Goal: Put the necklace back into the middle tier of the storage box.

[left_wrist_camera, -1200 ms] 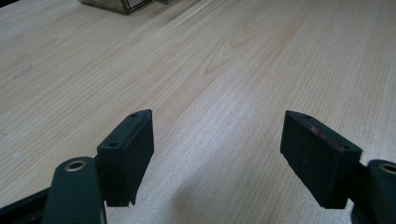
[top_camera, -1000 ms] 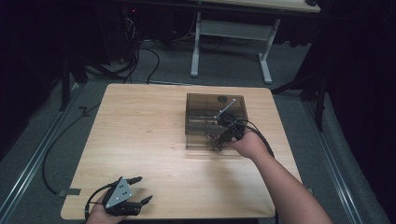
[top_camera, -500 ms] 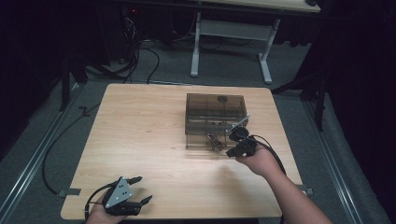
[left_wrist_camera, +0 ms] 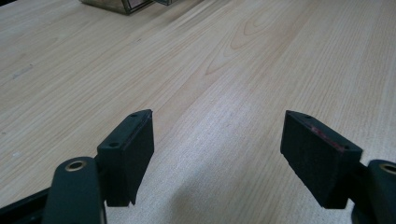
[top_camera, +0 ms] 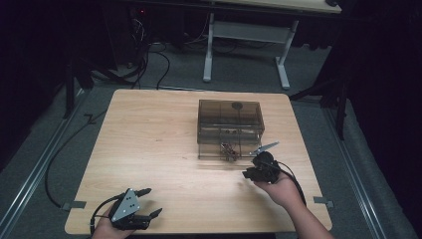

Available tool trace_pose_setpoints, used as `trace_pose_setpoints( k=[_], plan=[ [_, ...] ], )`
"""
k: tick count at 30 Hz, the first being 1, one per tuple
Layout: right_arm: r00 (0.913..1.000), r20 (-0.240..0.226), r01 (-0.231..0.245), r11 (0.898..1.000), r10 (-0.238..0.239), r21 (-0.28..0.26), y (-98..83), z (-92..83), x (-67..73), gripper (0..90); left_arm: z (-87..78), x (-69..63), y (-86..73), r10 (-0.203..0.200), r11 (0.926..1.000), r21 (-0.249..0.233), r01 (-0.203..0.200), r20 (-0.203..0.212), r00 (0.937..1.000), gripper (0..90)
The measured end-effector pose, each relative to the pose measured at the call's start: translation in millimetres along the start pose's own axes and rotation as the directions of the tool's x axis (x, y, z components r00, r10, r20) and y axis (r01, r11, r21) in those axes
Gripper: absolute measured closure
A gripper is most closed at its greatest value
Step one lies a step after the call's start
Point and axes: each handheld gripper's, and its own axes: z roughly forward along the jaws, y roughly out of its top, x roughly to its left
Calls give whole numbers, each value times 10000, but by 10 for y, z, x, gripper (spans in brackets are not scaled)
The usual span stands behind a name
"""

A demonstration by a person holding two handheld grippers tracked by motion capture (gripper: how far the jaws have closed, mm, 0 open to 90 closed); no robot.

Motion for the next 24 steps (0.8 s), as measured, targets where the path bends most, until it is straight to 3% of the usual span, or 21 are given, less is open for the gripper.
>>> trace_pose_setpoints(
  k=[4, 9, 16, 18, 19, 21, 24],
  plan=[
    [10000, -17, 14, 9958, -16, -920, -148, -7, 38, 698, -3, 5, -2, -52, 10000, -57, 52, -31, 10000, 263],
    [9998, 157, 141, 9757, -109, -2189, -359, -4, 87, 646, -4, 9, -3, -107, 9999, -105, 106, -31, 9999, 263],
    [9982, 537, -28, 9235, 253, -3835, -666, 43, 113, 541, -10, 15, -6, -245, 9994, -226, 243, -101, 9996, 263],
    [9969, 634, -151, 9027, 468, -4299, -773, 56, 108, 524, -11, 16, -6, -246, 9994, -236, 244, -116, 9996, 263],
    [9963, 659, -197, 8976, 543, -4405, -810, 58, 105, 519, -11, 15, -6, -249, 9994, -245, 246, -137, 9996, 263],
    [9939, 854, -201, 8740, 703, -4854, -918, 66, 106, 512, -11, 13, -5, -262, 9994, -252, 258, -190, 9995, 263],
    [9949, 639, -341, 8582, 777, -5123, -974, 24, 90, 495, -9, 10, -4, -253, 9994, -236, 247, -241, 9994, 263]
  ],
)
